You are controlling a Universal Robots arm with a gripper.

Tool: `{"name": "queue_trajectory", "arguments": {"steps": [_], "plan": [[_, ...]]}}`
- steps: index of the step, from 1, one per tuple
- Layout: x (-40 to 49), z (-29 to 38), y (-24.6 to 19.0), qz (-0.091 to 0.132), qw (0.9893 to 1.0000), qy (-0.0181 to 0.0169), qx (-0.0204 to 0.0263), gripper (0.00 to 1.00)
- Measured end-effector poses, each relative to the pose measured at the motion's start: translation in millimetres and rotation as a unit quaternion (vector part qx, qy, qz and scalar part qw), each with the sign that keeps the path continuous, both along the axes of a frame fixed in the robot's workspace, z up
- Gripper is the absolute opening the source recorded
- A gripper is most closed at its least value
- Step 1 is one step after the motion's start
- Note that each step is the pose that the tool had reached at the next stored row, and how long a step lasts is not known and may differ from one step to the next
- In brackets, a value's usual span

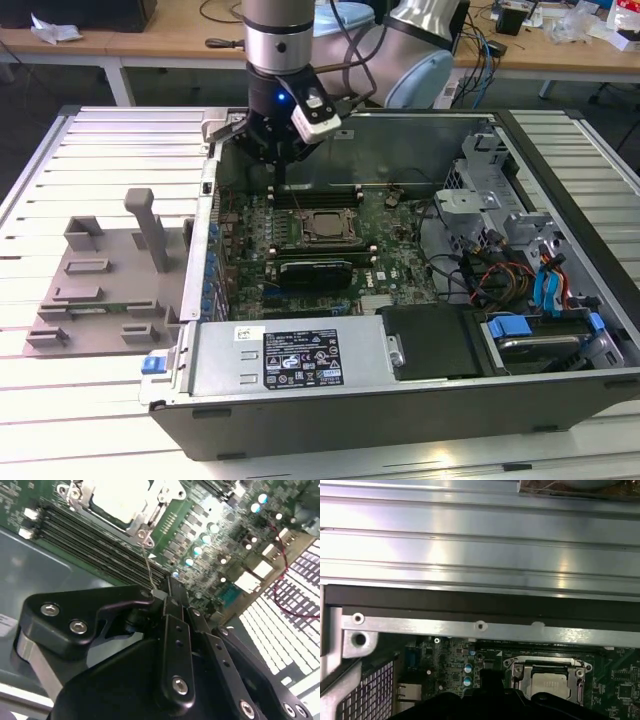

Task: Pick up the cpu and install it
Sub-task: 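Install the first cpu locking lever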

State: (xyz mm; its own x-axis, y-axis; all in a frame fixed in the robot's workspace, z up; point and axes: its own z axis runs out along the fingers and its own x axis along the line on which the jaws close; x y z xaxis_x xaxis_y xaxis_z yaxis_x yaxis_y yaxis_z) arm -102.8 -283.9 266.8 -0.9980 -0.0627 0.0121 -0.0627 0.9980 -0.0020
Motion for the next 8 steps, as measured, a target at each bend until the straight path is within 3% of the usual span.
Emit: {"name": "queue_trajectory", "arguments": {"steps": [8], "plan": [[21.8, -1.4, 0.0, 0.0, 1.0, 0.0008, -0.0001, 0.11]]}}
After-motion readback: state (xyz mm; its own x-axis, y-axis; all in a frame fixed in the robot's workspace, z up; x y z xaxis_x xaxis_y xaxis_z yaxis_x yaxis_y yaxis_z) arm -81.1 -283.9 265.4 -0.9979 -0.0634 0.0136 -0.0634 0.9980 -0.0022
